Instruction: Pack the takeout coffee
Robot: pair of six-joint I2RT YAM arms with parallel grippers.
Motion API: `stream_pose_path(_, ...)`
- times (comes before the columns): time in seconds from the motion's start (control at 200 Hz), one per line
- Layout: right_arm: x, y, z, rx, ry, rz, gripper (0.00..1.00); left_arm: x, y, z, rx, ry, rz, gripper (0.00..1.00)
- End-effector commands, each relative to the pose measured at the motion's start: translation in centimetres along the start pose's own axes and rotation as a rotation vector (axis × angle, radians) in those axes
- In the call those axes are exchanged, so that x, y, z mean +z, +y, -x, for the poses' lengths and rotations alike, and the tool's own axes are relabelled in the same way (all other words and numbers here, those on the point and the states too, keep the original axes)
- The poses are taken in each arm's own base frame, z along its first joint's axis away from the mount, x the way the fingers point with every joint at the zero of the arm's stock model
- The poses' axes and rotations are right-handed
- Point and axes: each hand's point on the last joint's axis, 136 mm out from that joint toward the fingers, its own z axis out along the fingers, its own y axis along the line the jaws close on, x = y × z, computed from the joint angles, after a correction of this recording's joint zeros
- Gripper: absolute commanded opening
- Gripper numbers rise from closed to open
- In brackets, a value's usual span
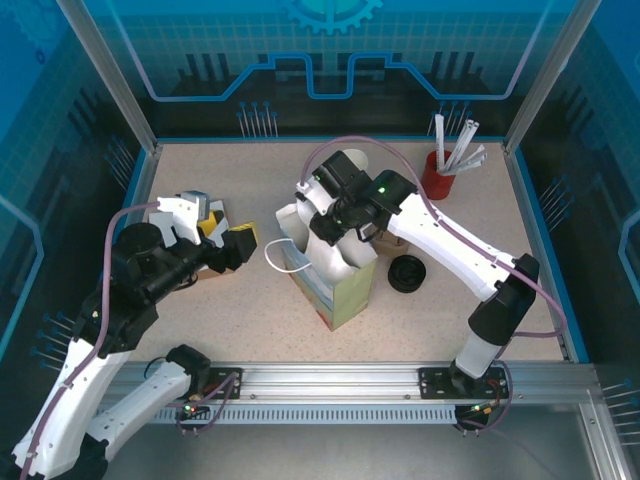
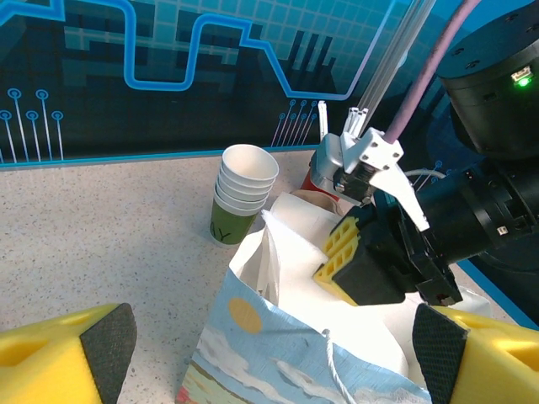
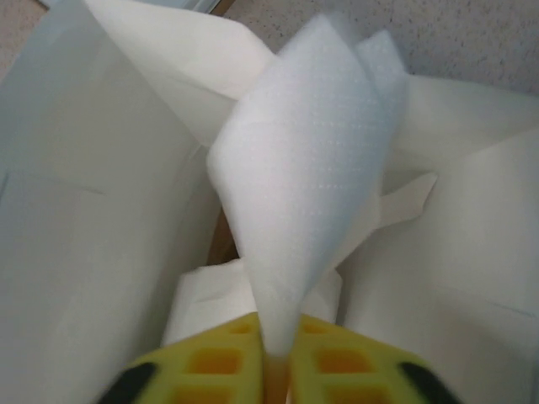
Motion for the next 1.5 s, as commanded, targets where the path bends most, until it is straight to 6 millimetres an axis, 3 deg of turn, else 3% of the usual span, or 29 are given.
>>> stream_pose_path(0.0,-0.9,0.7,0.0,-0.019,0.001,-0.003,0.06,-0.1,0.2,-0.1,-0.007,0.004,0.014,0.88)
stream_pose_path(0.39,2.2,1.7,-3.8,-0.048,0.153,0.019,0.07,0.0,0.3,-0.2,-0.003,0.004,0.020,0.89)
stream_pose_path(0.695,3.3,1.9,-4.3,-0.079,0.215,0.031,0.12,0.2,0.3,0.0,-0.009,0.007,0.021,0.89)
stream_pose_path(0.941,-0.4,1.8,-1.2,-0.086,0.080,0.022,0.34,0.3,0.3,0.2,-0.013,0.007,0.022,0.89)
stream_pose_path(1.156,-3.6,1.7,-0.1,-0.086,0.006,0.020,0.51,0.5,0.2,0.4,-0.035,0.002,0.019,0.90)
stream_pose_path(1.496,-8.8,0.6,1.1,-0.075,-0.118,-0.019,0.59,0.6,1.2,0.6,-0.071,-0.015,0.071,0.98)
